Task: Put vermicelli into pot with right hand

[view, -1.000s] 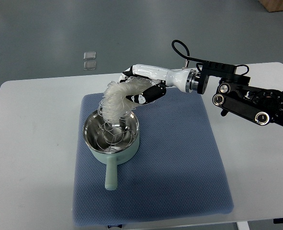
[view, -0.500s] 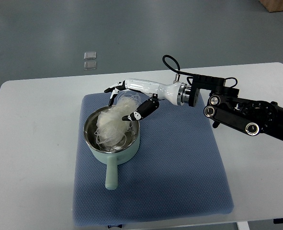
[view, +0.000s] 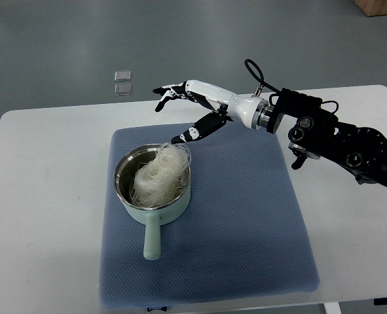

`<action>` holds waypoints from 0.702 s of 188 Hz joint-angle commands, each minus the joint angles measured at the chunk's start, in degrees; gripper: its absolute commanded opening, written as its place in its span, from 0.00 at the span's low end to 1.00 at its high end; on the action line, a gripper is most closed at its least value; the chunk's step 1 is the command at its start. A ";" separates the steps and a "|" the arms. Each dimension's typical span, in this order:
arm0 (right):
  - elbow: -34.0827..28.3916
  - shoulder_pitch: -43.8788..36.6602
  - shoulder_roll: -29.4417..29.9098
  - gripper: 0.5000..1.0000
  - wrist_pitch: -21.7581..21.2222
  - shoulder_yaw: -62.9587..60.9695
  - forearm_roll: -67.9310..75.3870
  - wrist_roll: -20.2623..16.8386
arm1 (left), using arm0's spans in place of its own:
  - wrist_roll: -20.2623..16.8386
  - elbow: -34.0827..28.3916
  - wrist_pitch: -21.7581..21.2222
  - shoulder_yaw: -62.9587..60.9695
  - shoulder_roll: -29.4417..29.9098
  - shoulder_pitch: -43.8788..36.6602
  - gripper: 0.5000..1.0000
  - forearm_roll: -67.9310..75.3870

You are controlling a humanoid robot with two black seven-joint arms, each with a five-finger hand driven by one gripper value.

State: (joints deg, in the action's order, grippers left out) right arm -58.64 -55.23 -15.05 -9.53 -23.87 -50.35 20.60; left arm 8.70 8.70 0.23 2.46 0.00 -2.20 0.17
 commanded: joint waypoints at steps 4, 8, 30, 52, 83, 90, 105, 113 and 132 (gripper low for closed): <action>0.02 2.40 -1.12 0.84 -0.04 -0.48 10.97 0.06 | 0.00 0.00 -0.05 0.00 0.00 0.00 1.00 0.00; 0.11 3.02 -1.39 0.84 -0.05 -0.48 13.17 0.06 | 0.00 0.00 0.04 0.00 0.00 0.00 1.00 0.00; 0.37 5.39 -2.44 0.84 -0.22 -0.48 25.73 0.41 | 0.00 0.00 0.04 0.00 0.00 0.00 1.00 0.00; 2.74 6.98 -2.27 0.84 -0.48 -0.30 35.76 -0.12 | 0.00 0.00 0.04 0.00 0.00 0.00 1.00 0.00; 5.38 9.09 -2.09 0.84 -0.57 0.22 47.36 -1.87 | 0.00 0.00 -0.05 0.00 0.00 0.00 1.00 0.00; 5.91 9.17 -1.92 0.84 -0.57 0.31 48.60 -3.02 | 0.00 0.00 0.04 0.00 0.00 0.00 1.00 0.00; 6.61 10.32 -1.74 0.84 -0.13 0.31 49.83 -4.69 | 0.00 0.00 0.04 0.00 0.00 0.00 1.00 0.00; 7.05 10.93 -1.74 0.85 0.04 0.31 49.91 -4.69 | 0.00 0.00 0.04 0.00 0.00 0.00 1.00 0.00; 8.72 11.28 -1.56 0.85 -0.13 0.31 49.83 -4.43 | 0.00 0.00 -0.05 0.00 0.00 0.00 1.00 0.00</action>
State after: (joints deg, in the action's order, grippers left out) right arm -51.46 -44.39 -16.78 -9.55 -23.55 -0.63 16.12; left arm 8.70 8.70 0.23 2.46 0.00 -2.20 0.17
